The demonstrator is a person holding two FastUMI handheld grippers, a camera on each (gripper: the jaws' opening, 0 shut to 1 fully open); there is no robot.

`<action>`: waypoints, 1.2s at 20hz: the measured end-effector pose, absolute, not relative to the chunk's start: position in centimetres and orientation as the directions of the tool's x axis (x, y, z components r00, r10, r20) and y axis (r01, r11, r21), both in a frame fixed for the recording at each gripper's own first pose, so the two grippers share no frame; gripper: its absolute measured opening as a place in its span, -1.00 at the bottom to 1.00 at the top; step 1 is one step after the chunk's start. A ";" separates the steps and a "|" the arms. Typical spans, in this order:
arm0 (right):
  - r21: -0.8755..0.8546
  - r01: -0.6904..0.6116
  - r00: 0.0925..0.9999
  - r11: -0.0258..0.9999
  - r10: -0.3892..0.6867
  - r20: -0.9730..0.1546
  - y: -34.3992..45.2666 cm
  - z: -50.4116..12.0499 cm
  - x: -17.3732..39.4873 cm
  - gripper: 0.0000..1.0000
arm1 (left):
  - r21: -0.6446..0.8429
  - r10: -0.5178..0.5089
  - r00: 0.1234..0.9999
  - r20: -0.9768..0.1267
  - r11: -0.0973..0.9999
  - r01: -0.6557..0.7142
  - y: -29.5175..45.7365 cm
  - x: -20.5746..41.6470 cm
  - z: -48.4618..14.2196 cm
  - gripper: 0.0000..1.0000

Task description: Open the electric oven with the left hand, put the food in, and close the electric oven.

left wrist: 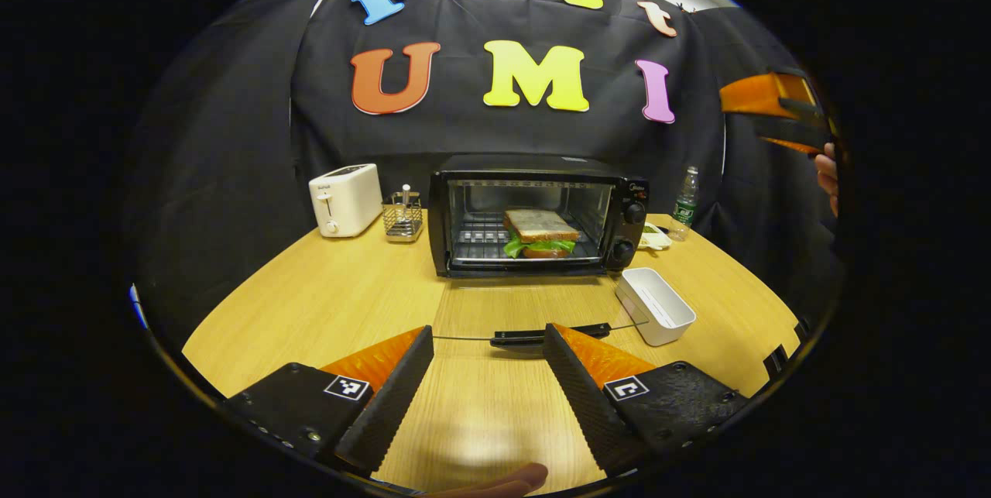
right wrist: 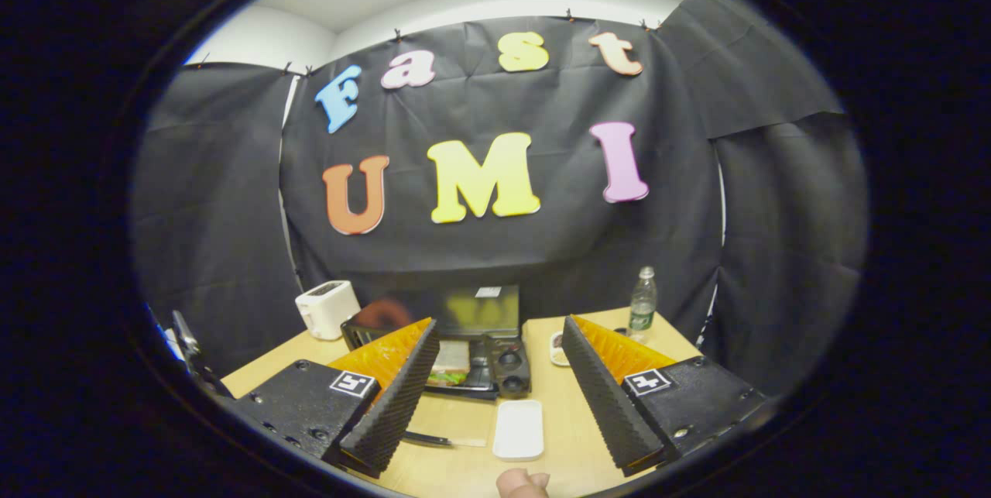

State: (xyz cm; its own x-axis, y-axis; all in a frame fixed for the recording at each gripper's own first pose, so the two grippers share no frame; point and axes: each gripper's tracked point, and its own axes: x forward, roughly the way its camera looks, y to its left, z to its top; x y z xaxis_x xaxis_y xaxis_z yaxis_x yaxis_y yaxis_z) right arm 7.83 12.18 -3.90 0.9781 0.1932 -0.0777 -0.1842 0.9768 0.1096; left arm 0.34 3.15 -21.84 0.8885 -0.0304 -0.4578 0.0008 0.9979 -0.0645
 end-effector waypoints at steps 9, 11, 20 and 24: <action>0.072 -0.077 0.997 0.994 0.075 0.028 3.1 0.2 5.1 0.97 | -0.080 -0.087 0.785 -0.614 0.996 0.048 -1.2 3.0 -28.9 0.89; 0.058 -0.053 0.998 0.997 0.051 0.036 1.8 0.0 5.2 0.96 | -0.073 -0.077 0.769 -0.635 0.997 0.040 -1.6 3.8 -29.8 0.89; 0.062 -0.053 0.997 0.997 0.049 0.060 -0.4 -0.7 5.5 0.97 | -0.030 -0.055 0.724 -0.687 0.998 0.046 -2.5 5.4 -31.6 0.89; 0.075 -0.056 0.997 0.996 0.052 0.050 -0.7 -1.3 5.7 0.97 | -0.039 -0.047 0.718 -0.695 0.999 0.027 -2.6 5.6 -31.2 0.89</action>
